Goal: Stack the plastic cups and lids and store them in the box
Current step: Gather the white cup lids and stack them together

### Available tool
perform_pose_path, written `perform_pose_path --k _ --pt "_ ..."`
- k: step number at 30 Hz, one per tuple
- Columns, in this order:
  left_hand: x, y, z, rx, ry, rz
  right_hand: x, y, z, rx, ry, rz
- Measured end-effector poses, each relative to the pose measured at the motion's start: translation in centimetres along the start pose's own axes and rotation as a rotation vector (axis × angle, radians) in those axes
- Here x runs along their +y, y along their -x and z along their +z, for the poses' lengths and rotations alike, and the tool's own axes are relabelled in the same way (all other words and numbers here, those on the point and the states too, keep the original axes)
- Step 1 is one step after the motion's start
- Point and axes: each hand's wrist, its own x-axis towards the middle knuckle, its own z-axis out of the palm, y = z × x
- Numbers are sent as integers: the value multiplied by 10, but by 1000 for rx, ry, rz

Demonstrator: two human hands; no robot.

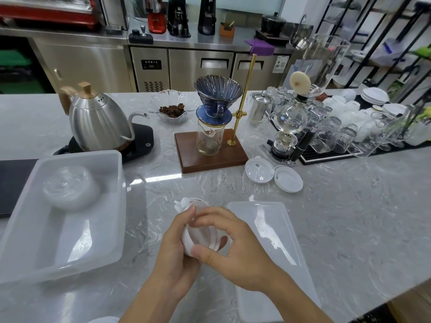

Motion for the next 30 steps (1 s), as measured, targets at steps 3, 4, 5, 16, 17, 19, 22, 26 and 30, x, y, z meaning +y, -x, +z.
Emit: perform_pose_path --k 3,4,5,16,17,19,22,26,30 --pt "-2 1 3 -31 -9 3 0 0 -3 15 33 35" --pt "-3 1 3 -37 -23 1 1 0 -4 15 41 61" --pt "-3 0 3 -34 -38 -1 1 0 -5 5 46 92" --pt "-1 -4 -6 -45 -187 12 0 -3 -13 -98 21 110" --pt "-1 -3 -6 -50 -210 22 -1 -3 -13 -108 -2 111" --pt "1 -1 -5 -66 -244 55 -2 -4 -12 -114 -55 116" --pt "2 2 -4 -87 -290 119 -1 -3 -10 -93 -98 134" --pt "4 4 -4 -76 -329 160 1 -4 -9 -111 -132 126" --pt "9 5 -7 -58 -264 79 0 -6 -9 -152 -117 69"
